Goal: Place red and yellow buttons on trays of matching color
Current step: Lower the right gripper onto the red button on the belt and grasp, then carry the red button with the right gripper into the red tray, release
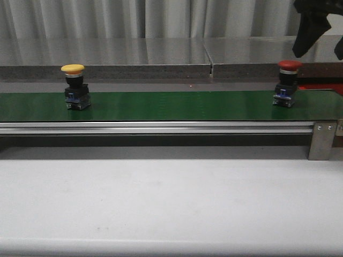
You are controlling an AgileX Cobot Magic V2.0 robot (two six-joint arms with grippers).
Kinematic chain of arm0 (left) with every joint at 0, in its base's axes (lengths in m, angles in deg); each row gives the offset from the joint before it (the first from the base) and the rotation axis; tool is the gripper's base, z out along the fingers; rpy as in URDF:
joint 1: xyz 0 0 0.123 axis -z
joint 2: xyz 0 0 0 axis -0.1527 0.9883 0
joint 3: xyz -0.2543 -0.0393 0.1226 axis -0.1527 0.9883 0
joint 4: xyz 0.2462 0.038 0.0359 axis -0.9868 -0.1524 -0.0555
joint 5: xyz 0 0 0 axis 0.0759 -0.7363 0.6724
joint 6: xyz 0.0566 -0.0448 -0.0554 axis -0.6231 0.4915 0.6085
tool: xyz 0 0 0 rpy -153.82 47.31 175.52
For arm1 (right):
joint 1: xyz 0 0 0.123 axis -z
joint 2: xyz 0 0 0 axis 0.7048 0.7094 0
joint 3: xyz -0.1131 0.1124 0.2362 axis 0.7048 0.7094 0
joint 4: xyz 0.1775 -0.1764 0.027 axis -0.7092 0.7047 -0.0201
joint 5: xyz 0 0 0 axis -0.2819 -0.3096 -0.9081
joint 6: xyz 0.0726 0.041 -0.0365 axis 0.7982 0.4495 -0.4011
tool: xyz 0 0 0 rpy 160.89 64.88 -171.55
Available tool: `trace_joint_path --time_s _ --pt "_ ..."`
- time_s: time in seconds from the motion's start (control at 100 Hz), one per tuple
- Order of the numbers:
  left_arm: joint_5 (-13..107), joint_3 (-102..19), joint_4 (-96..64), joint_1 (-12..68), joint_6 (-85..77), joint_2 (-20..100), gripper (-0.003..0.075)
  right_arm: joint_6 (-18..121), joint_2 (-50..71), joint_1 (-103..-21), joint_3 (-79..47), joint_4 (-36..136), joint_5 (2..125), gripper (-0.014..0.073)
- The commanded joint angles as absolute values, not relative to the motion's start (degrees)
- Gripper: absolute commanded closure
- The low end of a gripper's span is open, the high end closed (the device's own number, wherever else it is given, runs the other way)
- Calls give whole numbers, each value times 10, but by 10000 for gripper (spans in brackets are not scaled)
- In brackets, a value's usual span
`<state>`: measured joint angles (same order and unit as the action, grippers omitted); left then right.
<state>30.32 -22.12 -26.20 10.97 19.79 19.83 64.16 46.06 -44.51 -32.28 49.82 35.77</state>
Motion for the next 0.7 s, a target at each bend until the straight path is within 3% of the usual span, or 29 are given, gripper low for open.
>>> trace_joint_path --time_s 0.0,0.29,0.53,0.69 --pt "347 -235 -249 114 200 197 739 626 463 -446 -366 488 373 20" --pt "347 -235 -249 114 200 197 739 616 558 -445 -444 506 359 43" --pt "347 -235 -249 114 200 197 739 616 589 -444 -467 508 331 351" --pt "347 -235 -249 114 200 197 739 616 589 -428 -503 517 316 372"
